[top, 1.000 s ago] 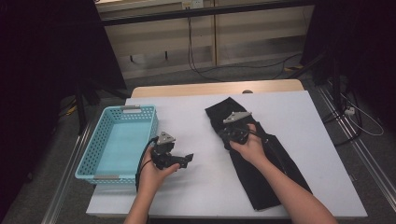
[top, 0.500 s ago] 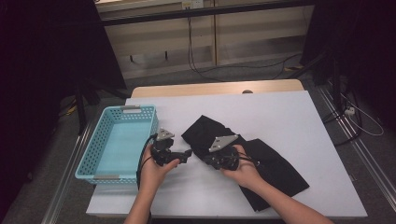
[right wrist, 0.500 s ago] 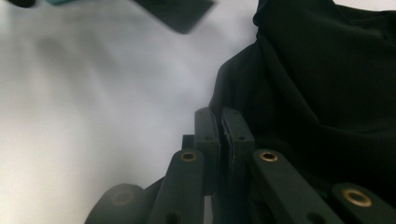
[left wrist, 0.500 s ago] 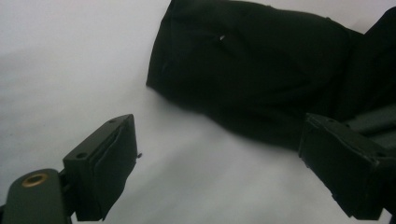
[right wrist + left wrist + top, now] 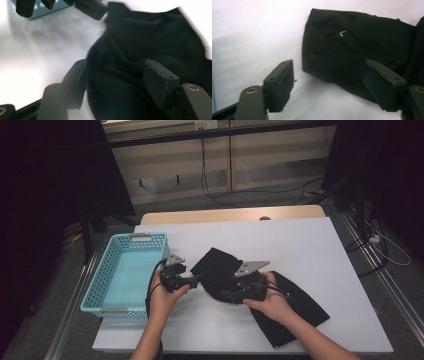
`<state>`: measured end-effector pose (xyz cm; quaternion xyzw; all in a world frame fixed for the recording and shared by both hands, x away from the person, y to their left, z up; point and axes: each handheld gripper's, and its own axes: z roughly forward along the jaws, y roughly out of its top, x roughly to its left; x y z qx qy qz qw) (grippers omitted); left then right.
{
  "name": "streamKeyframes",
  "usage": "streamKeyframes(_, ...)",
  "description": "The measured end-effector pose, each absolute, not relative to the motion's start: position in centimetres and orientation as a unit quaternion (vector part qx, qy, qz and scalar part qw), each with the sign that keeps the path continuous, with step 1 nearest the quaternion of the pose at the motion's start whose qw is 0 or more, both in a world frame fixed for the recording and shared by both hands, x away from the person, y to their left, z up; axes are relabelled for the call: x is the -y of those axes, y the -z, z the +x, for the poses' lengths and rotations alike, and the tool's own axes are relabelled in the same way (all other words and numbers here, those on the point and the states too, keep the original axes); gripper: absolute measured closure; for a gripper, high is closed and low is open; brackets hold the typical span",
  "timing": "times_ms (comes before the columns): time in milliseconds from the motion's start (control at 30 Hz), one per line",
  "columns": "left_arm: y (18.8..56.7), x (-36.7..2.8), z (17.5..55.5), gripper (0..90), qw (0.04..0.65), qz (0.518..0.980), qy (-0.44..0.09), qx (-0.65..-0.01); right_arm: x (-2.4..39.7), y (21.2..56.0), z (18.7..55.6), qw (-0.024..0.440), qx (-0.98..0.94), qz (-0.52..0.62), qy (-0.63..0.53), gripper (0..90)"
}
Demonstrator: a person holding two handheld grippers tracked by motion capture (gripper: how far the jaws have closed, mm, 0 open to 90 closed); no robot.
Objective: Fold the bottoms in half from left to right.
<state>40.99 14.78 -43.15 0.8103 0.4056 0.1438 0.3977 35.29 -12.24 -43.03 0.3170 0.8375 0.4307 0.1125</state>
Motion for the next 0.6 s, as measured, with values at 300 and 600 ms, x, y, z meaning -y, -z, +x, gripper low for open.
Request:
streamKeyframes(300, 42.9, -13.1, 41.6, 50.8, 0.383, 0.834, -0.138, -0.373, 15.2, 42.9, 34.1, 0.126, -0.828, 0.339, -0.429, 34.7)
streamKeyframes(600, 41.9, -13.4, 43.2, 83.1, 0.352, 0.838, -0.128, -0.397, 15.5, 43.7, 33.7, 0.124, -0.830, 0.345, -0.420, 34.6)
